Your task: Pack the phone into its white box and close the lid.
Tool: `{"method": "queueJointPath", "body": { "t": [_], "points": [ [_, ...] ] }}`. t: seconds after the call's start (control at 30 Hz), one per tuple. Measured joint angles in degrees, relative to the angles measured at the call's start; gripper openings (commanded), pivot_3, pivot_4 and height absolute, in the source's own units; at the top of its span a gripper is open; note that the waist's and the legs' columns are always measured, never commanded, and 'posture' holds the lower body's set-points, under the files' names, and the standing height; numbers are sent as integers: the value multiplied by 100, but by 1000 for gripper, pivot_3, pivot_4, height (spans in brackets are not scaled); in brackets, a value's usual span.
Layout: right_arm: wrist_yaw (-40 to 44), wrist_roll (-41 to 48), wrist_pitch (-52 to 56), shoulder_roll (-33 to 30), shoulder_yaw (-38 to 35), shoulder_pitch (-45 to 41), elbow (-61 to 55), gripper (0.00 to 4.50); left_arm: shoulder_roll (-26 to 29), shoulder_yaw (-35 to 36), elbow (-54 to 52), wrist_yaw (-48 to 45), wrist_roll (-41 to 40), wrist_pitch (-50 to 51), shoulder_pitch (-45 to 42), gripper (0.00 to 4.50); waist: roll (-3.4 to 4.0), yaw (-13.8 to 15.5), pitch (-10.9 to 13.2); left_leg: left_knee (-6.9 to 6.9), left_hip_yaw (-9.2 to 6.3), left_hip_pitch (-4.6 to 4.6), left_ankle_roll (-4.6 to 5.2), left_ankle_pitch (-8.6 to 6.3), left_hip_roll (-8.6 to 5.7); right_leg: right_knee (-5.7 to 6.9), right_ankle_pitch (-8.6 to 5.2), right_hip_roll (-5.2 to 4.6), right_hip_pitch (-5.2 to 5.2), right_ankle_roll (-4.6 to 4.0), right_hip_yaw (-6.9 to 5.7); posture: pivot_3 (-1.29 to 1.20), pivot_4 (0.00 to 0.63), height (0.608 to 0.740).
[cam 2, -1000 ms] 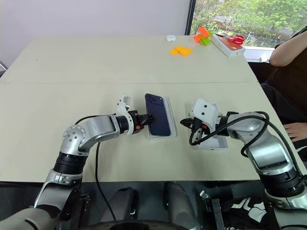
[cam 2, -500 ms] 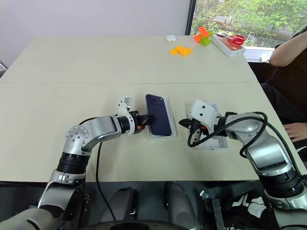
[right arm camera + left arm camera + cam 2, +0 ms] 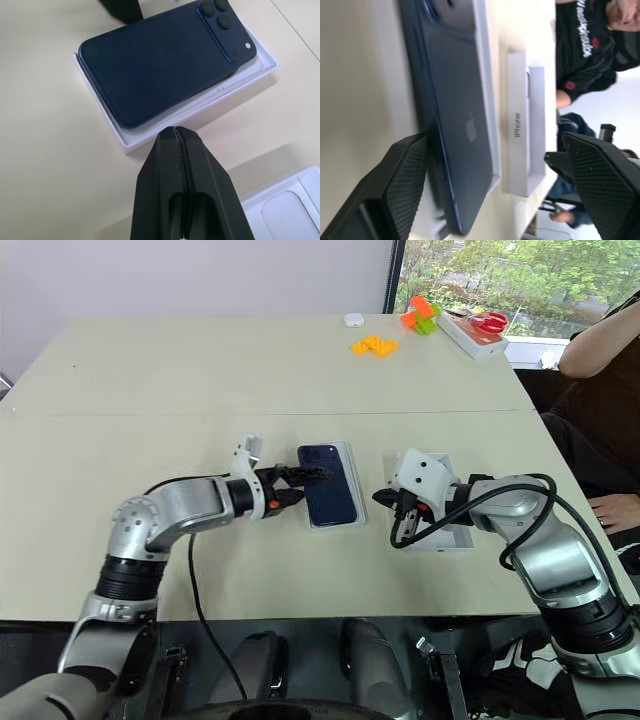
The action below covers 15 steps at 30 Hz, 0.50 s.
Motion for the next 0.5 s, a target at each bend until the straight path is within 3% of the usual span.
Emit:
{"method": "queueJointPath", "body": {
  "t": [0.43, 0.5],
  "points": [
    [-1, 1, -77, -7, 93, -8, 3, 0, 784, 756, -605, -506, -62, 414, 54, 4452, 0, 17, 0, 0, 2, -1, -4, 2, -2, -2, -10, -4, 0, 1, 0, 0, 150, 740],
    [-51, -33, -108, 20, 196, -146, 26, 0, 1263, 787, -804, -899, 420, 433, 276, 3934, -4, -40, 2, -4, 8, 0, -4, 2, -2, -4, -7, -2, -2, -5, 4, 0, 150, 740]
  ]
}}
